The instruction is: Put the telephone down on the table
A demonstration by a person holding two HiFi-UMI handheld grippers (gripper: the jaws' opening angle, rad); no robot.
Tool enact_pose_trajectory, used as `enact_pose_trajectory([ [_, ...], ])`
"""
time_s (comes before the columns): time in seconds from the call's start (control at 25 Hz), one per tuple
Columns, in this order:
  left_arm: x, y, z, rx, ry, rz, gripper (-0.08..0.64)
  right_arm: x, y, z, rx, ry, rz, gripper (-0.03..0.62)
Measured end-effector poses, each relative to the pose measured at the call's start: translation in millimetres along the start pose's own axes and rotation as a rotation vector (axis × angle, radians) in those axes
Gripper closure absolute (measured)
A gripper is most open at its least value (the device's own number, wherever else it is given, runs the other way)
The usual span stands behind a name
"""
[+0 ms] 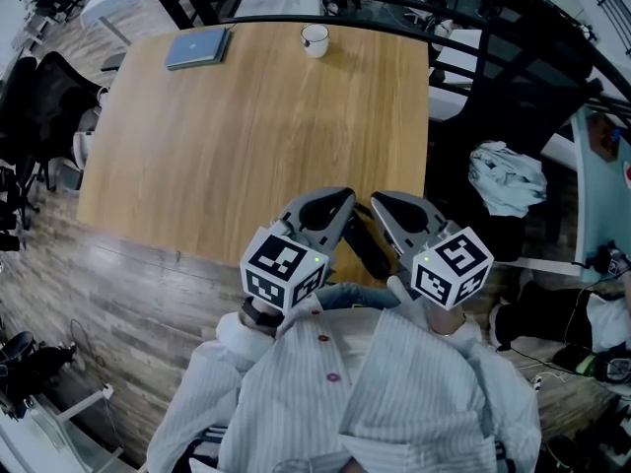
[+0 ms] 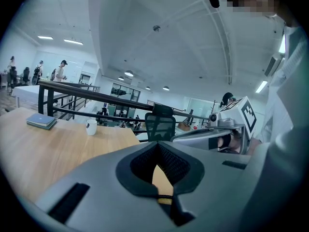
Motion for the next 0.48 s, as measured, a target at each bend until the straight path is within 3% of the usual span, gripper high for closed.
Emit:
enact_pose_trajectory([
  [0.24,1.7,-5.8,-5.6,-0.014,0.003,-0.008,0.551,0.6,-0.8,-1.3,0.008,-0.006,-0.004,0.558],
  [0.48,-3.3,-18.3,-9.3,-0.045,0.087,-0.008,0.551,0.3,-2.3,-1.3,-0.003,-0.004,0.010,0.558],
])
Point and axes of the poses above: the fingertips, and each gripper's own axes: x backward along the fingers, z to its right, y out of its underside, the point moved 7 cm from there along x, backward along the fingers, and after that the axes turned 7 degrees about z, right-handed, at the moved point
